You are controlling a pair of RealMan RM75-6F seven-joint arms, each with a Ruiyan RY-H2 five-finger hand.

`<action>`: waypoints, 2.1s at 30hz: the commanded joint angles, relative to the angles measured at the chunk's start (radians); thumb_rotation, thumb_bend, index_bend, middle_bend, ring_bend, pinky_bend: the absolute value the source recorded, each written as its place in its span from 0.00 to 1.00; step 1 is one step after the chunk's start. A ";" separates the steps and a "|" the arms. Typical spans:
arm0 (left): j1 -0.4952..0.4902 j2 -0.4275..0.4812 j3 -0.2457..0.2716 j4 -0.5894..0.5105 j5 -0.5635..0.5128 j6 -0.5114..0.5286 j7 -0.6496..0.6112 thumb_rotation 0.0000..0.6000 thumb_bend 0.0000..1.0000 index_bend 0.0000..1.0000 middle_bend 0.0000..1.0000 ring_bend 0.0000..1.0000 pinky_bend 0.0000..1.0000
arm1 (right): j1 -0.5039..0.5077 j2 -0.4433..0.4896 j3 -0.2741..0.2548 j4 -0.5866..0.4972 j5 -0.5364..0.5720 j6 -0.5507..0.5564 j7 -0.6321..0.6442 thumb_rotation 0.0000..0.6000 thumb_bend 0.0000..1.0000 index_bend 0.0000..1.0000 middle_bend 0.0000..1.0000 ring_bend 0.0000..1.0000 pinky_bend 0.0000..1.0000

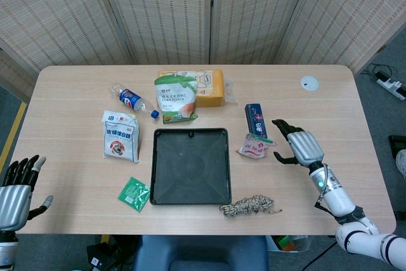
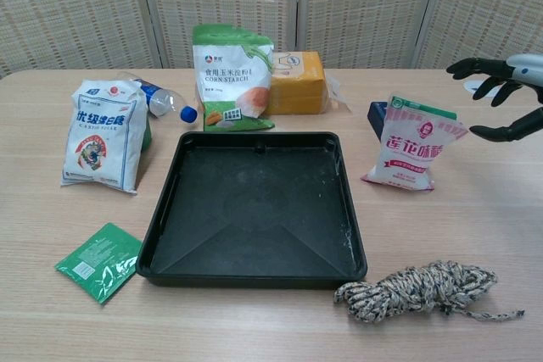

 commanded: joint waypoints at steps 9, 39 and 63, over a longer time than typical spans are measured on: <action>0.002 0.001 -0.001 0.012 -0.003 -0.004 -0.017 1.00 0.32 0.07 0.07 0.05 0.00 | 0.094 -0.112 0.015 0.123 0.080 -0.102 -0.009 0.88 0.40 0.29 0.30 0.37 0.49; 0.013 -0.006 0.010 0.053 0.007 -0.006 -0.068 1.00 0.32 0.07 0.07 0.05 0.00 | 0.119 -0.049 0.028 -0.247 0.421 -0.178 -0.024 1.00 0.47 0.22 0.31 0.51 0.64; 0.020 -0.002 0.009 0.058 0.009 0.002 -0.074 1.00 0.32 0.07 0.07 0.05 0.00 | 0.039 0.042 -0.051 -0.435 0.183 0.016 -0.021 1.00 0.47 0.00 0.15 0.31 0.50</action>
